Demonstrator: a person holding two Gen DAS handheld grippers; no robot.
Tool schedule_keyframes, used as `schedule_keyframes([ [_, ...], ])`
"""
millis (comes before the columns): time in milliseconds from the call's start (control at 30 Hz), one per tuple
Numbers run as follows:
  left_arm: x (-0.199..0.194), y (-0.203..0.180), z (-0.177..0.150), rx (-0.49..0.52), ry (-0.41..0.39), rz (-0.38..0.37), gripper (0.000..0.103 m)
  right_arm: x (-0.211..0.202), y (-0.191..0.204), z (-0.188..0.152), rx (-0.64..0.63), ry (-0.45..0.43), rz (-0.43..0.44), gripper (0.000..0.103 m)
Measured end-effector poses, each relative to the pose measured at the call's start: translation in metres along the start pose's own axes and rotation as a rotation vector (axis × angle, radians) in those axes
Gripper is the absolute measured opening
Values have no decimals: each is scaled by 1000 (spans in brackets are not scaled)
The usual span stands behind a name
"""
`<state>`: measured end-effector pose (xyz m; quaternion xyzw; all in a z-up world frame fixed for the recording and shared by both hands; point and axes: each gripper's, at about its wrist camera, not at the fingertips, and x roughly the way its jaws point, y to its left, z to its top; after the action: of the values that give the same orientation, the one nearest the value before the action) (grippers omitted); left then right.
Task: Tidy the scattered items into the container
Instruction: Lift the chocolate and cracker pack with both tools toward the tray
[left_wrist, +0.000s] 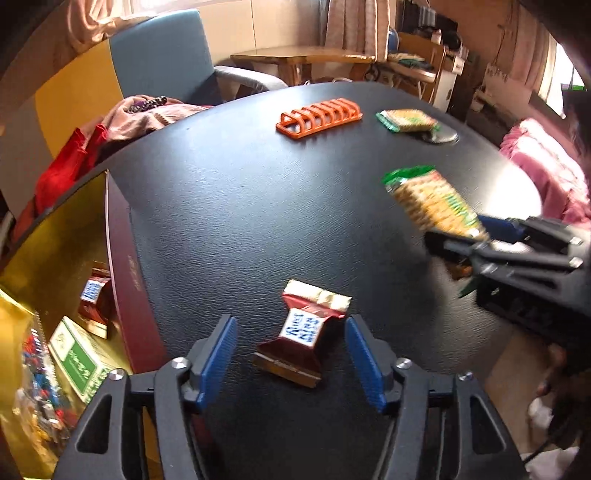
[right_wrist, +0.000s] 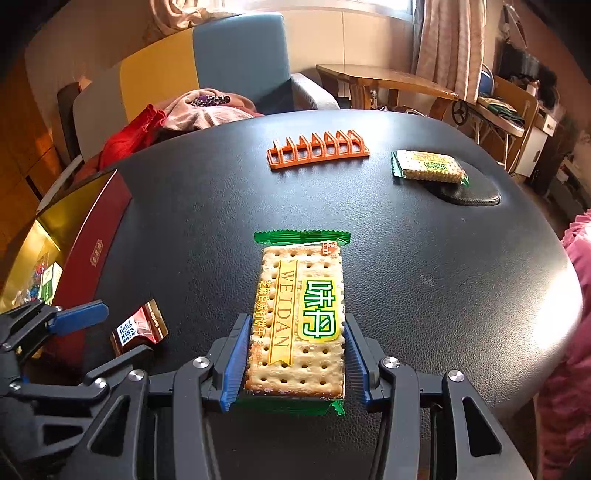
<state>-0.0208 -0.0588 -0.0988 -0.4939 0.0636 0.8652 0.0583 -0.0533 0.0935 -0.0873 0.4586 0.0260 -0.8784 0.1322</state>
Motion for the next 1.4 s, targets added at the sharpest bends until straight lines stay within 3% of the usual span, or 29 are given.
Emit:
schedule_keyframes([
  [167, -2, -2, -7, 39, -5, 19, 50, -1, -2, 1, 17, -6, 20, 49],
  [300, -6, -2, -10, 48, -10, -2, 50, 1, 0, 1, 25, -9, 30, 49],
  [433, -5, 10, 4, 2, -18, -70, 50, 2, 1, -1, 37, -9, 44, 49],
  [667, -17, 21, 5, 66, -27, -262, 50, 4, -1, -1, 44, -15, 76, 49],
  [800, -38, 19, 11, 105, -73, -303, 51, 6, -8, -1, 69, -17, 85, 49],
  [933, -27, 5, 20, 183, -19, -249, 51, 7, -15, 0, 93, -10, 86, 49],
  [1100, -2, 8, 21, 173, 65, -195, 50, 2, -18, 1, 86, -19, 80, 49],
  [1400, 2, -15, 5, 154, 64, -157, 37, -7, -14, 3, 62, -28, 61, 49],
])
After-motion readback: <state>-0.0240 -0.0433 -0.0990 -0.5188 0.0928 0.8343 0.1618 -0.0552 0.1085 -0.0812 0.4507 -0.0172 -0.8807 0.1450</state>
